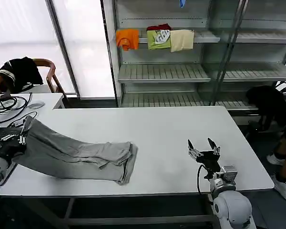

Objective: Fold and organize the clothes.

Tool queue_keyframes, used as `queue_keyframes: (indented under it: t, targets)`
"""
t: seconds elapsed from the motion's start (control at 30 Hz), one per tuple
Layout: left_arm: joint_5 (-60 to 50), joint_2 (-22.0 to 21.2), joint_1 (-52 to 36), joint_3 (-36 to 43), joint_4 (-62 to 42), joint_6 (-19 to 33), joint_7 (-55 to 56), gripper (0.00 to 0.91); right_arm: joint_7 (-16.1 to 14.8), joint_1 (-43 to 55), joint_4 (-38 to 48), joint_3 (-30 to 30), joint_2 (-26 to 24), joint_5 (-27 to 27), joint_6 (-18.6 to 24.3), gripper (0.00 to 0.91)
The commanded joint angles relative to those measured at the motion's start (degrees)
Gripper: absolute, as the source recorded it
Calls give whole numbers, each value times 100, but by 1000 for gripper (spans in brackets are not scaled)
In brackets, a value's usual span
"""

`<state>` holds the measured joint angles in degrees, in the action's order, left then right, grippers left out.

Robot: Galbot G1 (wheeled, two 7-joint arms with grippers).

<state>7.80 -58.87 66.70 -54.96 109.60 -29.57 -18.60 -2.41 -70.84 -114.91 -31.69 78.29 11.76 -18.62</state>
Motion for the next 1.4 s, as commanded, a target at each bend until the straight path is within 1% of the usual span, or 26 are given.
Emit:
queue_keyframes:
  t: [0.03, 0.27, 0.47, 0.73, 1.07, 1.1, 1.13, 1.27, 1.4]
  targets:
    - [-661, -1231, 4, 1768, 1104, -364, 58, 0, -23, -156, -89, 2, -55, -115, 115, 907]
    - [-932, -1599, -33, 2630, 1025, -373, 172, 10, 29, -269, -205, -67, -90, -148, 122, 907]
    - [-1306, -1814, -56, 3075, 726, -370, 207, 10, 36, -303, -232, -62, -64, -181, 118, 907]
    - [-1415, -1980, -125, 3303, 439, -372, 277, 10, 64, -282, -169, -60, -61, -195, 115, 907]
    - [-1423, -2194, -253, 3407, 212, -369, 432, 10, 69, -196, -161, -17, -10, -236, 75, 907]
    - [-1419, -2205, -256, 3432, 188, -367, 481, 333, 66, -184, -165, -19, -7, -236, 67, 907]
    - [-1372, -2260, -258, 3459, 171, -363, 525, 907, 65, -177, -164, -19, -6, -235, 65, 907]
    - [-1136, -2398, -295, 3581, 220, -352, 724, 907, 60, -157, -136, -12, 14, -244, 65, 907]
    - [-17, -2541, -444, 3621, 479, -351, 1171, 907, 63, -139, -118, 8, 65, -274, 65, 907]
